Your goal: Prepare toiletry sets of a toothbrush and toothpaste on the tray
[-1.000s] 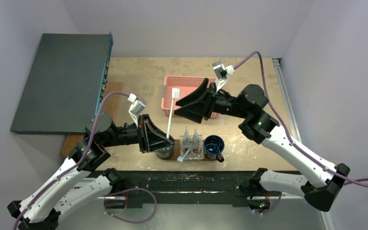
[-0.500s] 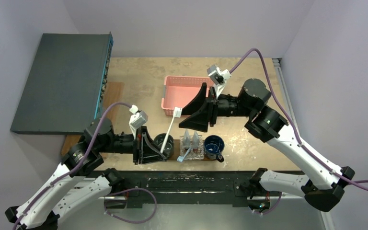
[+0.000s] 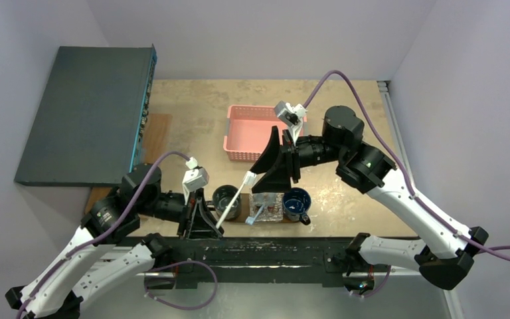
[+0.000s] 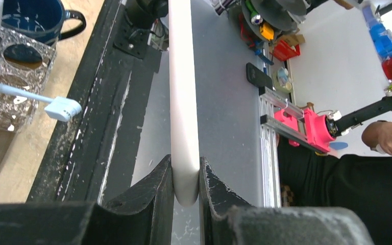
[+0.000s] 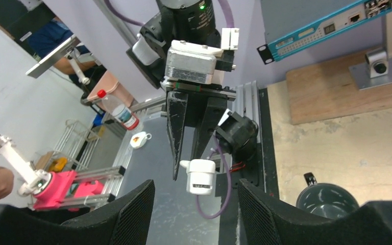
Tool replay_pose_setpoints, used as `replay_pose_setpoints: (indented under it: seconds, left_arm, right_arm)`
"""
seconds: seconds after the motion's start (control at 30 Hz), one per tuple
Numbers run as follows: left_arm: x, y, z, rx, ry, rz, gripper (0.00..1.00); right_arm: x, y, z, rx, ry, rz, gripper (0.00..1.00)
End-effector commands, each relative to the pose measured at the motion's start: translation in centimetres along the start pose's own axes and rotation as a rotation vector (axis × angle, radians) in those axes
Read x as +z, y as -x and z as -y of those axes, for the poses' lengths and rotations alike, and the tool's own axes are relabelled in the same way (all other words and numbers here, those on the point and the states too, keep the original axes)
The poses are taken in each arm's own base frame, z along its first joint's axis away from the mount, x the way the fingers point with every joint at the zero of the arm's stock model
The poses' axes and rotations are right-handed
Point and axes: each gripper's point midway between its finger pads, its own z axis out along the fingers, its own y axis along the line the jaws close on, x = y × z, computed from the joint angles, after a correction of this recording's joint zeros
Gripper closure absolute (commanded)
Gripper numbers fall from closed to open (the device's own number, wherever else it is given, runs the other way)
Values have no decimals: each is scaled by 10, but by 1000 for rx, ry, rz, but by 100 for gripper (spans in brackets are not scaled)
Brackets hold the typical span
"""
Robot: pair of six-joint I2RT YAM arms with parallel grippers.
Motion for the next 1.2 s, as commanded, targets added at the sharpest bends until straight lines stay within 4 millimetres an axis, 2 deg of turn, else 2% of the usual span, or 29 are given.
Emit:
replay_pose_setpoints:
  seconds: [0.0, 0.17, 0.5, 0.83, 1.17]
  left_arm:
    - [-4, -3, 8, 30, -25, -36, 100]
    - [-4, -9, 3, 9, -12, -67, 100]
    - [-2, -11, 0, 1, -5, -87, 100]
    - [-5, -13, -1, 7, 11, -93, 100]
    - [-5, -12, -3, 13, 25, -96, 100]
  right_arm:
    - [-5, 1, -14, -30, 50, -22, 37]
    - [-2, -5, -13, 2, 74, -38, 41]
    - [5, -21, 3, 53, 65, -85, 45]
    - [8, -30, 7, 77, 80, -123, 60]
    - [8, -42, 12, 103, 64, -162, 59]
